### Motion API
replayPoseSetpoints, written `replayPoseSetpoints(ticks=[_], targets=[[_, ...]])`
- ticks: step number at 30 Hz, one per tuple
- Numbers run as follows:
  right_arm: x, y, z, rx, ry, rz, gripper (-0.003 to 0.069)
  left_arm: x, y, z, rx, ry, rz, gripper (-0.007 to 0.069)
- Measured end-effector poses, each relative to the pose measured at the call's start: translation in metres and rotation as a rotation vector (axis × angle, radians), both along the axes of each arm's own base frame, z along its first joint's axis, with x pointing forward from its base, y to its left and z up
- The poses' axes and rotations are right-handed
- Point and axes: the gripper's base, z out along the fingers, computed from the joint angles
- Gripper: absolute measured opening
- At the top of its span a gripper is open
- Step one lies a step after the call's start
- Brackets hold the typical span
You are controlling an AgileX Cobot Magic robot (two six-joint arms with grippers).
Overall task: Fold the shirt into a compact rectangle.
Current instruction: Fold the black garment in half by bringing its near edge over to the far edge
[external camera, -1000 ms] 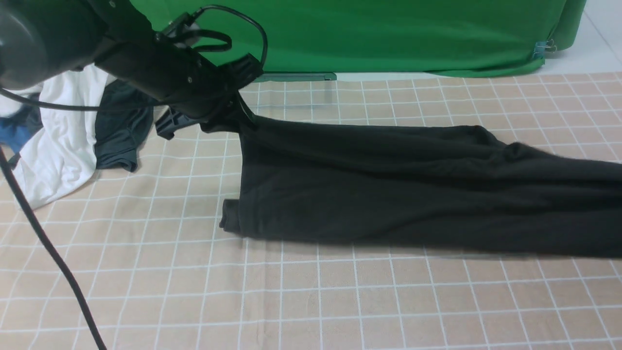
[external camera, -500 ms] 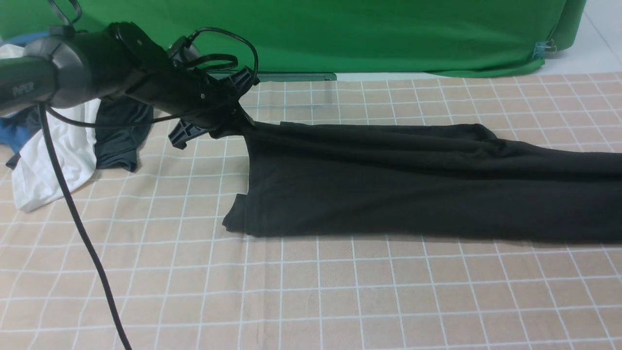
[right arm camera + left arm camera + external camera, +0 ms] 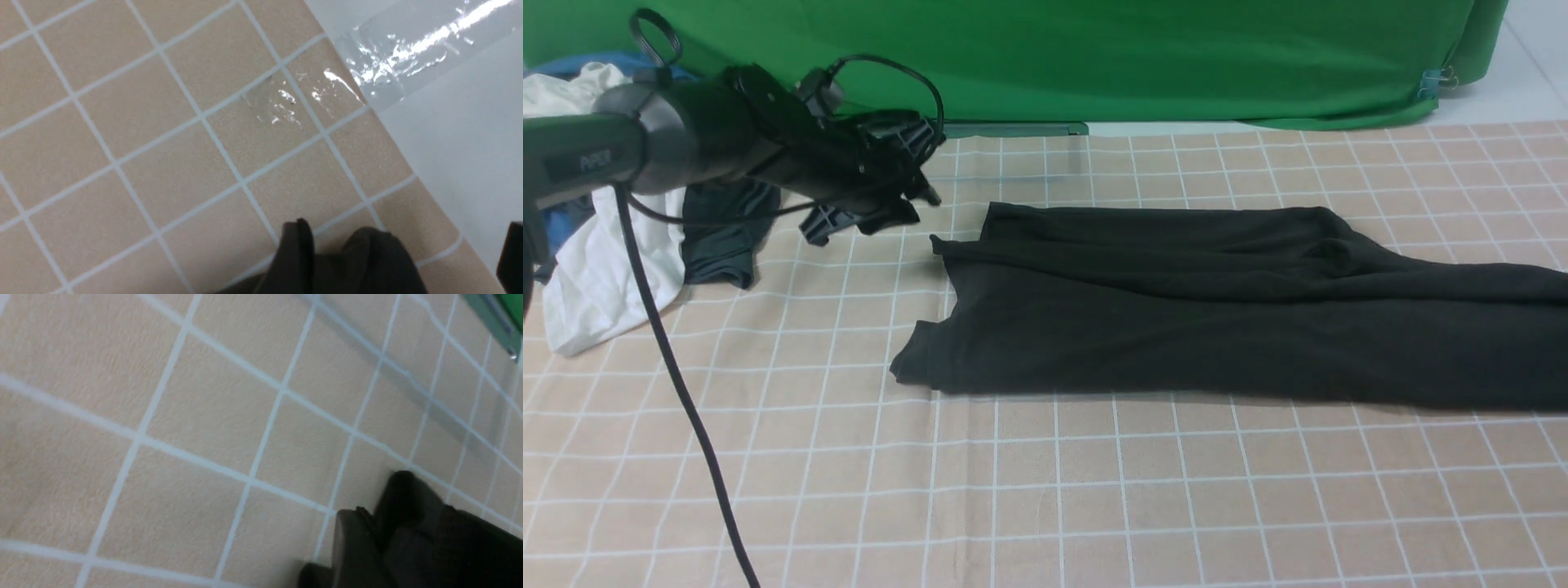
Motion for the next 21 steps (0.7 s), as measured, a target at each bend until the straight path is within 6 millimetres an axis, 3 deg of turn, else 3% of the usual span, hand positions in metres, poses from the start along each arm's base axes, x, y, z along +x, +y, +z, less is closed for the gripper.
replayPoseSetpoints(ticks=[2, 3, 4, 8, 9, 10, 11, 14, 17, 18, 21], targets=[[0.007, 0.007, 0.020, -0.024, 0.043, 0.059, 0.0647, 0.006, 0.003, 0.016, -0.009, -0.010, -0.026, 0.0382], [0.008, 0.007, 0.023, -0.026, 0.047, 0.066, 0.0645, 0.006, 0.002, 0.020, -0.011, -0.011, -0.034, 0.0391], [0.013, 0.014, 0.037, -0.040, 0.072, 0.112, 0.0610, 0.009, 0.005, 0.031, -0.015, -0.016, -0.050, 0.0444], [0.026, 0.054, 0.075, 0.016, 0.117, 0.316, 0.0375, 0.012, 0.010, 0.080, -0.025, -0.043, -0.131, 0.0575], [0.030, 0.076, 0.081, 0.061, 0.126, 0.414, 0.0296, 0.011, 0.010, 0.094, -0.018, -0.053, -0.155, 0.0601], [0.030, 0.079, 0.082, 0.071, 0.128, 0.427, 0.0283, 0.010, 0.011, 0.095, -0.013, -0.048, -0.163, 0.0604], [0.034, 0.107, 0.085, 0.115, 0.136, 0.522, 0.0188, 0.008, 0.010, 0.111, 0.004, -0.065, -0.189, 0.0615], [0.037, 0.156, 0.082, 0.132, 0.165, 0.664, 0.0080, 0.005, 0.009, 0.130, 0.007, -0.079, -0.223, 0.0612], [0.035, 0.192, 0.076, 0.119, 0.204, 0.743, 0.0092, 0.005, 0.008, 0.132, 0.007, -0.078, -0.230, 0.0605], [0.034, 0.211, 0.072, 0.110, 0.221, 0.765, 0.0139, 0.004, 0.008, 0.131, 0.007, -0.070, -0.235, 0.0594], [0.033, 0.243, 0.067, 0.075, 0.231, 0.780, 0.0297, 0.004, 0.008, 0.130, 0.009, -0.063, -0.239, 0.0570]])
